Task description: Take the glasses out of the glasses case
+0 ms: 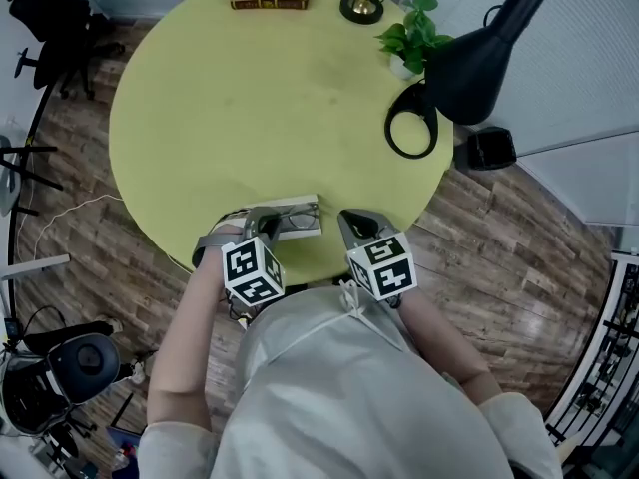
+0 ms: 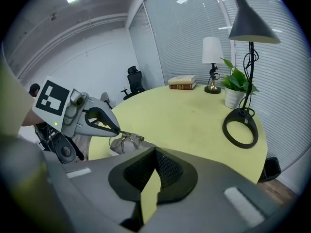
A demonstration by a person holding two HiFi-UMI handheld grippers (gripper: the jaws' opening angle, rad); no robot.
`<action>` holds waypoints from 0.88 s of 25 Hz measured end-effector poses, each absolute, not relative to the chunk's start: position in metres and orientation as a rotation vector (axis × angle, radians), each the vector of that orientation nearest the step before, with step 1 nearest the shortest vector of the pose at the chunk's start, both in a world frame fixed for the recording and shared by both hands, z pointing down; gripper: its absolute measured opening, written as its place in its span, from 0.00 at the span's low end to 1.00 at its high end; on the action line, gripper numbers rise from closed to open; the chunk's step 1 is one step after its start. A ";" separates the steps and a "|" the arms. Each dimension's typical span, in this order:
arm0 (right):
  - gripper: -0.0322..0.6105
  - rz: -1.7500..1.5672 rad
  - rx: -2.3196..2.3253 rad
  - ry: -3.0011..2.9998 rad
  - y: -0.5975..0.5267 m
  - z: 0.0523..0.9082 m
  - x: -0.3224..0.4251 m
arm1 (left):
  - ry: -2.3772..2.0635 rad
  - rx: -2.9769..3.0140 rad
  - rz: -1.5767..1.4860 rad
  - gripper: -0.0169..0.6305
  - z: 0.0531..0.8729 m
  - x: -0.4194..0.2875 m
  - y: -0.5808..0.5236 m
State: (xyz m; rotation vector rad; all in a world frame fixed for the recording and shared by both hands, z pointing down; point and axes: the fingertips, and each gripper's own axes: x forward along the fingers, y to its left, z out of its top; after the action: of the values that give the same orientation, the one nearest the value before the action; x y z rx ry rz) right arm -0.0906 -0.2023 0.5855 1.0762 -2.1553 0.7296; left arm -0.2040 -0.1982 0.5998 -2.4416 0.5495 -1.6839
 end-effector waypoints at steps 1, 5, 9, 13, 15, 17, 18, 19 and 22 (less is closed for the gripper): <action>0.05 0.723 1.074 -2.161 -0.203 0.583 -0.092 | 0.568 -2.449 -1.672 0.05 0.595 -0.205 -0.198; 0.05 0.690 1.067 -2.188 -0.206 0.572 -0.096 | 0.680 -2.509 -1.604 0.05 0.574 -0.209 -0.201; 0.05 0.643 1.067 -2.226 -0.215 0.556 -0.101 | 0.904 -2.596 -1.478 0.05 0.547 -0.218 -0.211; 0.05 0.594 1.092 -2.266 -0.224 0.534 -0.105 | 1.185 -2.597 -1.295 0.05 0.513 -0.235 -0.222; 0.05 0.567 1.113 -2.294 -0.227 0.520 -0.108 | 1.336 -2.601 -1.162 0.05 0.491 -0.246 -0.226; 0.05 0.541 1.131 -2.331 -0.230 0.506 -0.110 | 1.502 -2.614 -1.001 0.05 0.469 -0.257 -0.229; 0.05 0.529 1.139 -2.355 -0.231 0.499 -0.111 | 1.581 -2.621 -0.912 0.05 0.459 -0.262 -0.231; 0.05 0.518 1.145 -2.384 -0.233 0.492 -0.112 | 1.650 -2.625 -0.826 0.05 0.450 -0.266 -0.232; 0.05 0.479 1.143 -2.486 -0.236 0.468 -0.118 | 1.794 -2.614 -0.643 0.05 0.426 -0.274 -0.233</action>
State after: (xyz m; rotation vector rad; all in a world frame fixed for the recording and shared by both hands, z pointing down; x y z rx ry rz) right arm -0.1185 -0.2357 0.4685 1.1429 -2.4864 0.4791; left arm -0.2743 -0.2326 0.4259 -2.6136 1.7944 -0.6433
